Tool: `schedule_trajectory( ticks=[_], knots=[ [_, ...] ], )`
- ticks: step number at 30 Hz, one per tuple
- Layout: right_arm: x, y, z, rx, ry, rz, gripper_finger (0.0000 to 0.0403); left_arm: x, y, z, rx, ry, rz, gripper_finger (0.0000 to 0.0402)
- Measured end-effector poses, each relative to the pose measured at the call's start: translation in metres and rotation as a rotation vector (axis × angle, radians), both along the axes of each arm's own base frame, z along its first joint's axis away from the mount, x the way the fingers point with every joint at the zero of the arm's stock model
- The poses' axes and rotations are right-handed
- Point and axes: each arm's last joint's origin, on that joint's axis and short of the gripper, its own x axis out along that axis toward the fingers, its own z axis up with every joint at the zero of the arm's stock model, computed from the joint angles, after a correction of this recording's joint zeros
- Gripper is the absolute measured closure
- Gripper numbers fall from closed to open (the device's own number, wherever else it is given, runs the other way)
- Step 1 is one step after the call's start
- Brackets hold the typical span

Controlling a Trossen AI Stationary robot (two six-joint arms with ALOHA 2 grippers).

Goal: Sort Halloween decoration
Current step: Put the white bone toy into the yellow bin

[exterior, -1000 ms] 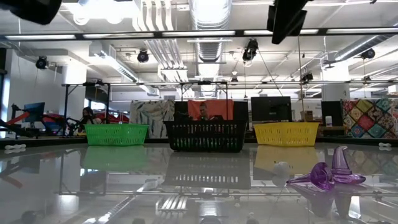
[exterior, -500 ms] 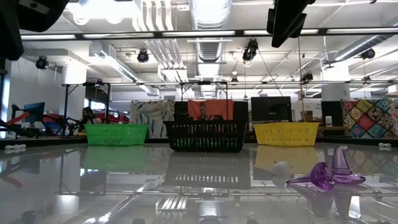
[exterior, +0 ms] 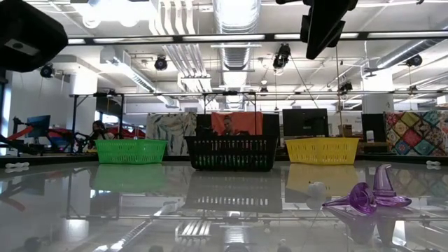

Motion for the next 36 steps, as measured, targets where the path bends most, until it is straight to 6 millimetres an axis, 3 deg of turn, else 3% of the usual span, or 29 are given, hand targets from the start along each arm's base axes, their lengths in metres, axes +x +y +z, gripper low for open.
schedule_trajectory(
  ticks=[16,22,26,32,36],
  knots=[
    [0.001,0.000,0.000,-0.006,-0.012,0.019,0.0305,0.005,0.000,-0.041,-0.017,0.037,0.005,0.0260],
    [0.001,0.000,0.000,-0.005,-0.014,0.019,0.0305,0.005,0.000,-0.043,-0.015,0.040,0.005,0.0268],
    [0.001,0.000,0.001,-0.004,-0.019,0.018,0.0305,0.005,0.000,-0.043,-0.013,0.043,0.005,0.0296],
    [0.001,0.001,0.001,-0.007,-0.020,0.028,0.0305,0.004,0.001,-0.044,0.000,0.053,0.004,0.0384],
    [0.001,0.005,0.001,-0.016,-0.031,0.067,0.0305,0.004,0.001,-0.044,0.014,0.040,0.007,0.0392]
  ],
)
